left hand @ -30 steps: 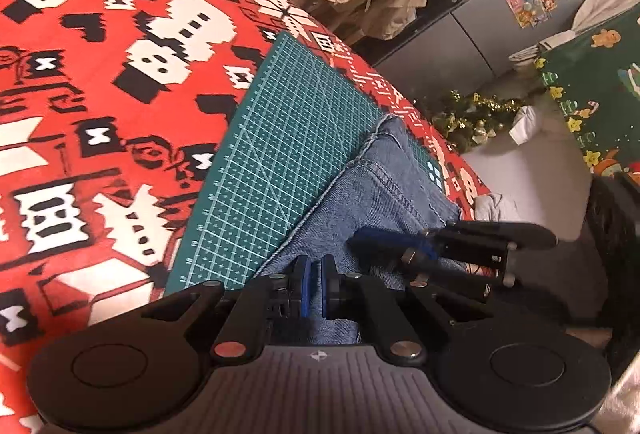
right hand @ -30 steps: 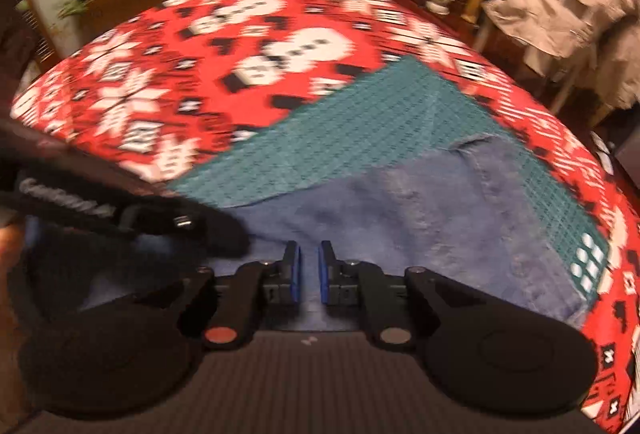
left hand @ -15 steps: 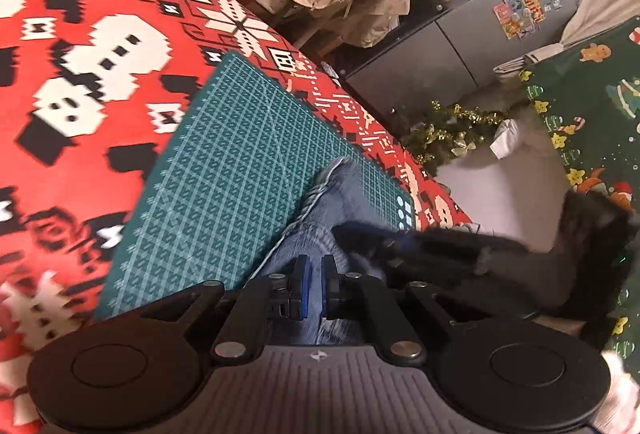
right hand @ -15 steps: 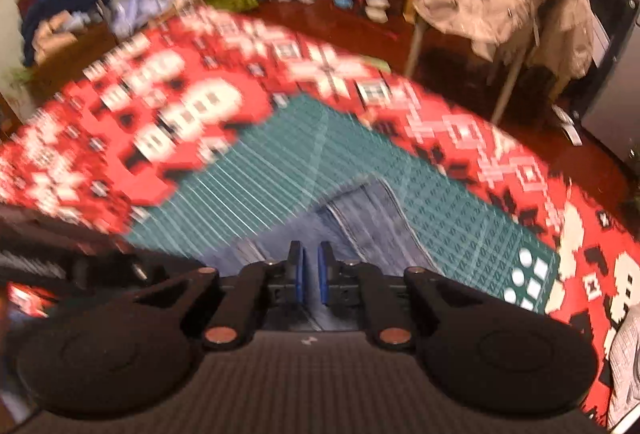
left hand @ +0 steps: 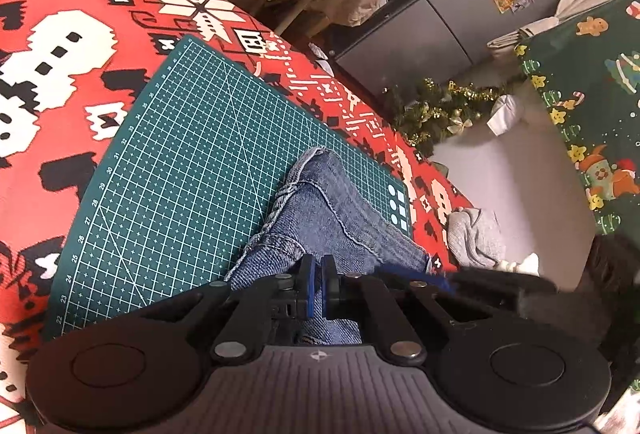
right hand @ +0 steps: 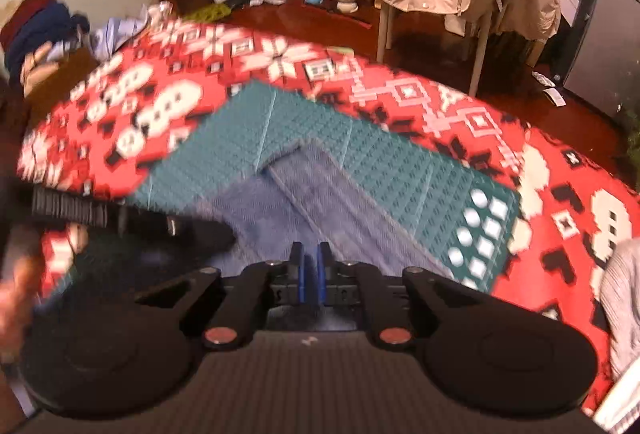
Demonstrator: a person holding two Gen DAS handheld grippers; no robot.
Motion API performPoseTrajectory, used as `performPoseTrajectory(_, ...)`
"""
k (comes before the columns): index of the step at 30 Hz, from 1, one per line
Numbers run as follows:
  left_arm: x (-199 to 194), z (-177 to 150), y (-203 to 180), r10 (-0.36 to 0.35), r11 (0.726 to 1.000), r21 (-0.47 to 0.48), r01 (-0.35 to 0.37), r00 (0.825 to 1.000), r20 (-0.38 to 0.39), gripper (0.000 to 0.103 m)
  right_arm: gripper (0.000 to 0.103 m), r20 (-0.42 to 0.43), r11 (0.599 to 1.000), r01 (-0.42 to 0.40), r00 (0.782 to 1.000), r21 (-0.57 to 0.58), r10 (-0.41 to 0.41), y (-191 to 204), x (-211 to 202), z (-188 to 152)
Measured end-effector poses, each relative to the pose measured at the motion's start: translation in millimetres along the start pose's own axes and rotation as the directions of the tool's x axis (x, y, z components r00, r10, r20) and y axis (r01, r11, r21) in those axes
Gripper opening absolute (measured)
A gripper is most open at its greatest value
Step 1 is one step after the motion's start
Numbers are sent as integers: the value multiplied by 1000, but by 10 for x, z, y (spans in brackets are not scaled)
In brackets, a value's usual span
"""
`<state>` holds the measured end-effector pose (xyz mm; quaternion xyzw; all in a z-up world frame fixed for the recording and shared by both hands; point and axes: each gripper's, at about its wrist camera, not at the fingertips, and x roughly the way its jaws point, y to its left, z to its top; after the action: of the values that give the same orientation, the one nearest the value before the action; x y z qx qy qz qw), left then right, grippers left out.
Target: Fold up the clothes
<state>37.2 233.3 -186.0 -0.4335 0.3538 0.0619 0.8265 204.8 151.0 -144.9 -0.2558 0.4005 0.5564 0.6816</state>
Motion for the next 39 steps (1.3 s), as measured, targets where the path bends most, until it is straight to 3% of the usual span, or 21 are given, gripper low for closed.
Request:
performPoseTrajectory(11,99,-193,-179,45,995,95,-43,999,-24,4,2,3,998,25,1000,65,-25,-411,-341,-474)
performPoseTrajectory(14,40,-211,-246,47,992,122,-44,999,-18,4,7,18,996,55,998,71,-57,-362,-433,-484)
performPoseTrajectory(15,11,-228,-276,43,989,139,-40,999,-16,4,14,42,996,61,997,72,-64,-306,-493,-470)
performPoseTrajectory(18,-18,-305,-353,36,980,194,-31,999,-23,4,14,84,998,3,996,65,-8,-122,-608,-465)
performPoseTrajectory(21,83,-383,-360,60,972,228,-48,997,-45,4,14,57,1000,-23,998,19,22,109,-496,-494)
performPoseTrajectory(26,135,-363,-215,42,981,190,-30,997,-60,3,12,13,999,48,999,-25,-48,177,-284,-647)
performPoseTrajectory(28,142,-351,-178,28,984,177,-16,997,-68,3,0,23,999,48,999,-11,-48,82,-322,-743)
performPoseTrajectory(31,164,-351,-209,39,981,195,-23,996,-76,3,0,17,999,33,999,39,-34,-13,-425,-824)
performPoseTrajectory(35,155,-349,-275,55,975,220,-35,995,-85,3,0,-3,995,89,996,33,-89,-34,-481,-934)
performPoseTrajectory(39,66,-341,-304,48,977,209,-30,996,-80,4,3,35,993,67,997,99,-71,-62,-660,-911)
